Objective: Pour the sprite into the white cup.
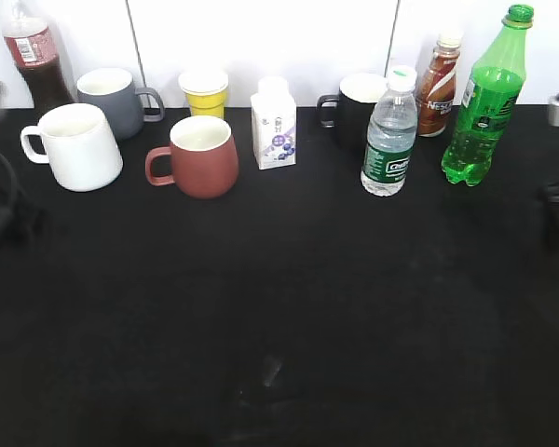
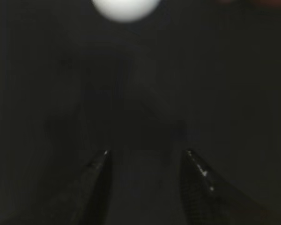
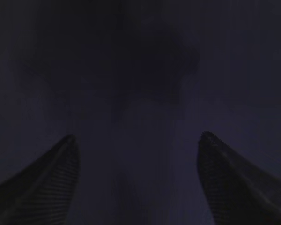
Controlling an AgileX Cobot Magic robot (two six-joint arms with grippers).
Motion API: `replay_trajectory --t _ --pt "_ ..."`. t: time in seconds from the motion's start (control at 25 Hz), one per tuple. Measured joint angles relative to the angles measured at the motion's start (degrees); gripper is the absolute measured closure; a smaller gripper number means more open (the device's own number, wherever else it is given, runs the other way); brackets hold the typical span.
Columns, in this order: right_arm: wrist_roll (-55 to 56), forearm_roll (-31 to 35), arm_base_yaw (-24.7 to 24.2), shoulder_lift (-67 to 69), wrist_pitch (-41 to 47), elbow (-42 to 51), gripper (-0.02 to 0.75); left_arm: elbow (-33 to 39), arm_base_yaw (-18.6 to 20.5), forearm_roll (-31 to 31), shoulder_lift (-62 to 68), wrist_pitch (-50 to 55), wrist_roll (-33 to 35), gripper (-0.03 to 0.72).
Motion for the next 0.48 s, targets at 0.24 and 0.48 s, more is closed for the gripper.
replay_trajectory --t 0.24,0.48 --pt "-4.1 6.08 4.99 -21.34 17.09 -0.56 0.15 -7.32 -0.87 -18.67 -12.68 28.37 16.97 0.311" --pt "-2.12 6.26 8.76 -54.57 17.6 17.34 0.152 -4.34 -0.95 -14.6 -46.2 29.98 17.09 0.143"
